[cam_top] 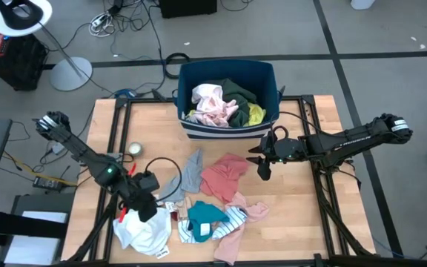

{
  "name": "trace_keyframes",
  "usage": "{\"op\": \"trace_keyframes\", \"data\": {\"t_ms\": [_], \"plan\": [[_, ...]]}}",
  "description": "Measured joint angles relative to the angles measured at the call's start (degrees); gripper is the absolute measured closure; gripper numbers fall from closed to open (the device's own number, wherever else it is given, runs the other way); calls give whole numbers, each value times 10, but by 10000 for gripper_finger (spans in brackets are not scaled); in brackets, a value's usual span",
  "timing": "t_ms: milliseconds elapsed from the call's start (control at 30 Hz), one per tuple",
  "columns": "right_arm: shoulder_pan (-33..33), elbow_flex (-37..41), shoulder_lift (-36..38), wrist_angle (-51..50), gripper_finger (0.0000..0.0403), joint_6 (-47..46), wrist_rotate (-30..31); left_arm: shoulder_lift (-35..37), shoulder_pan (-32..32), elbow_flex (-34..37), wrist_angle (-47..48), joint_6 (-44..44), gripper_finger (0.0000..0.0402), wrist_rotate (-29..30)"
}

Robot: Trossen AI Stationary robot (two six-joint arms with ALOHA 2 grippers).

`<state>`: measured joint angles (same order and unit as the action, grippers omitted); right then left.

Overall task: Sort clothes
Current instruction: Put the white shorts into the blue laundry bin

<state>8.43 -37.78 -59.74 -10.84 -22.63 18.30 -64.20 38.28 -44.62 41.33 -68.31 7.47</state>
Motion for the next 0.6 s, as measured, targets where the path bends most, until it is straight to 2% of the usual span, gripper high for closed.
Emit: {"op": "trace_keyframes", "data": {"t_ms": [233,433,533,600], "plan": [[1,0,0,0,238,0,-1,-29,6,42,-51,-12,239,-38],[1,0,0,0,238,0,0,-71,7,46,-85,-12,241,-76],[1,0,0,0,238,0,0,-88,7,46,-96,-11,267,-90],[1,0,0,0,238,-1,0,-94,7,46,-102,-6,305,-93]]}}
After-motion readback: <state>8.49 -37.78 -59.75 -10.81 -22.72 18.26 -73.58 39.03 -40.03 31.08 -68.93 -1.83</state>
